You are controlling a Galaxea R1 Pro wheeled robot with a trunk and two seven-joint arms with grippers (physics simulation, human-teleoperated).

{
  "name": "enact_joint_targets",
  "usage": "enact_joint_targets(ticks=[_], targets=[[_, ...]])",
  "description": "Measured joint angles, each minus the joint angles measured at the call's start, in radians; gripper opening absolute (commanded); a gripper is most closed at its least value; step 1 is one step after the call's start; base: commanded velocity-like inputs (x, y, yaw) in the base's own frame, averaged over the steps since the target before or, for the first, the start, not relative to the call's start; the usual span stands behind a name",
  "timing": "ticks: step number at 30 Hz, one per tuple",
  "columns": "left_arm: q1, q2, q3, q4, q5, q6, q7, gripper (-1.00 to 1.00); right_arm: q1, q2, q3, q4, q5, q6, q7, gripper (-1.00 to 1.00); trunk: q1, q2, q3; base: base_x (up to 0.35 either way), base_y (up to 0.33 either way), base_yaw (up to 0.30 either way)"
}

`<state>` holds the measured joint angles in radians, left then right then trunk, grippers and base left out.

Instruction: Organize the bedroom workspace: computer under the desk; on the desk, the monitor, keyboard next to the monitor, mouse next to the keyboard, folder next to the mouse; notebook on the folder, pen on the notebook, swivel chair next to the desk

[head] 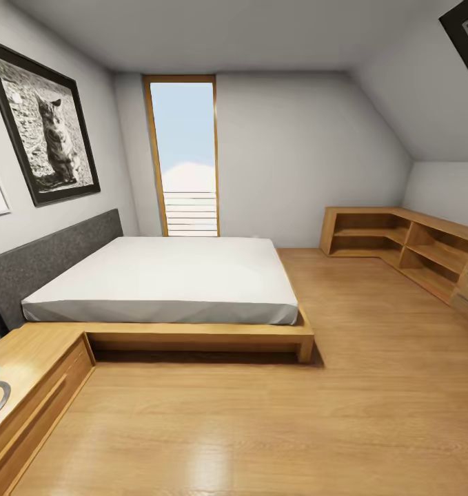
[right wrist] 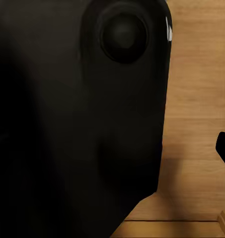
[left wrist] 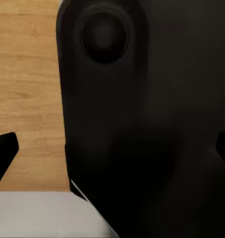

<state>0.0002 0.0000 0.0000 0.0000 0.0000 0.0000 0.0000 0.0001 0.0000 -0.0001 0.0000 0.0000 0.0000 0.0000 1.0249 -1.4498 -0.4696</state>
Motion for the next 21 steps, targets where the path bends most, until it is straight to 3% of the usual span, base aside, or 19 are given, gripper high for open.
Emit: enact_joint_targets(ticks=[5, 10, 21], targets=[[-0.018, -0.022, 0.001, -0.015, -0.001, -0.004, 0.008, 1.00, 0.014, 0.022, -0.003, 0.003, -0.003, 0.001, -0.001, 1.00, 0.000, 0.000, 0.000, 0.000, 0.000, 0.000], [-0.002, -0.039, 0.001, -0.027, -0.001, -0.004, 0.008, 1.00, -0.004, 0.030, -0.001, -0.014, -0.001, -0.010, 0.002, 1.00, 0.000, 0.000, 0.001, 0.000, 0.000, 0.000], [0.003, -0.038, 0.002, -0.029, -0.001, -0.004, 0.009, 1.00, -0.014, 0.029, -0.001, -0.029, -0.001, -0.014, 0.003, 1.00, 0.000, 0.000, 0.000, 0.000, 0.000, 0.000]])
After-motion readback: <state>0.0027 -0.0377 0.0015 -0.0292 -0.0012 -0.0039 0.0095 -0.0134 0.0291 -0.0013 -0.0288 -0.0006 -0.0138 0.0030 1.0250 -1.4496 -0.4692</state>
